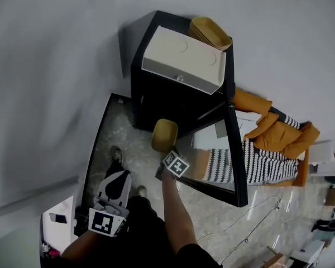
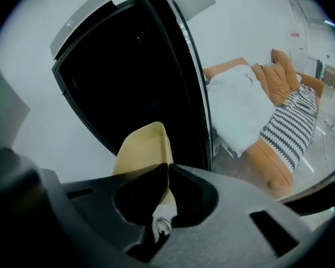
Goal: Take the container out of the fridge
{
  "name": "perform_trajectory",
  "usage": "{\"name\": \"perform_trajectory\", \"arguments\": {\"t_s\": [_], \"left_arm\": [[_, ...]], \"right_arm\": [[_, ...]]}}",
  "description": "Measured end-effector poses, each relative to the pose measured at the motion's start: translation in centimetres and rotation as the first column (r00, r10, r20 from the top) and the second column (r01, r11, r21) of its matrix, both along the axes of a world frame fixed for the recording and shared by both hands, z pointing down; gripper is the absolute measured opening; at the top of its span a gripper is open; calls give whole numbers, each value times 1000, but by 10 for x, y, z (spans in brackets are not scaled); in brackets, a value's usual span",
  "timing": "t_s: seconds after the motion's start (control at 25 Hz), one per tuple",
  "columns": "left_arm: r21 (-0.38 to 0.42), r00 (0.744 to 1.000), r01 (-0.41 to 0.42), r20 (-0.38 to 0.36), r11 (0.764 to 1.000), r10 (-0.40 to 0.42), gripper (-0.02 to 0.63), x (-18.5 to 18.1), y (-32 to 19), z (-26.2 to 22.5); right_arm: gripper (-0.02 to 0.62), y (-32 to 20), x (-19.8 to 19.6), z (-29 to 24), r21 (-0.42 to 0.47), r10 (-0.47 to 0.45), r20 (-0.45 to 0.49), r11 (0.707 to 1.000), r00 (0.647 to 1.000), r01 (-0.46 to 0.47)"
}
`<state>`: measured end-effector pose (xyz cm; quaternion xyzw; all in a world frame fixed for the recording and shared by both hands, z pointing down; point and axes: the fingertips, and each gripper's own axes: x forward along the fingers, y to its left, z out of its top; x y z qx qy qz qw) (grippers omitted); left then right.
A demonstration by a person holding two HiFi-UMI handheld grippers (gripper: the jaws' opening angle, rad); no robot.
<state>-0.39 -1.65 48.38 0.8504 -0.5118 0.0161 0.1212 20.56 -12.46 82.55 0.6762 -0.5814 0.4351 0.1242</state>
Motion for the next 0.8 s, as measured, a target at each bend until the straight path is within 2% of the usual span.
{"name": "perform_trajectory", "arguments": {"t_s": [0.12,0.48,0.8], "left_arm": [[35,999,38,9,999,-38,5,-1,14,-8],[-19,997,73,22,997,-72,5,-12,52,-18],[-8,997,52,54,999,-52,5,-42,63,-33]], "right_arm": [[11,26,2,-14,0,-26,5,1000,1000,26],[11,96,-6,-57,20,-64,42,998,997,63],[11,148,-37,-109,33,-89,76,996,993,87]]}}
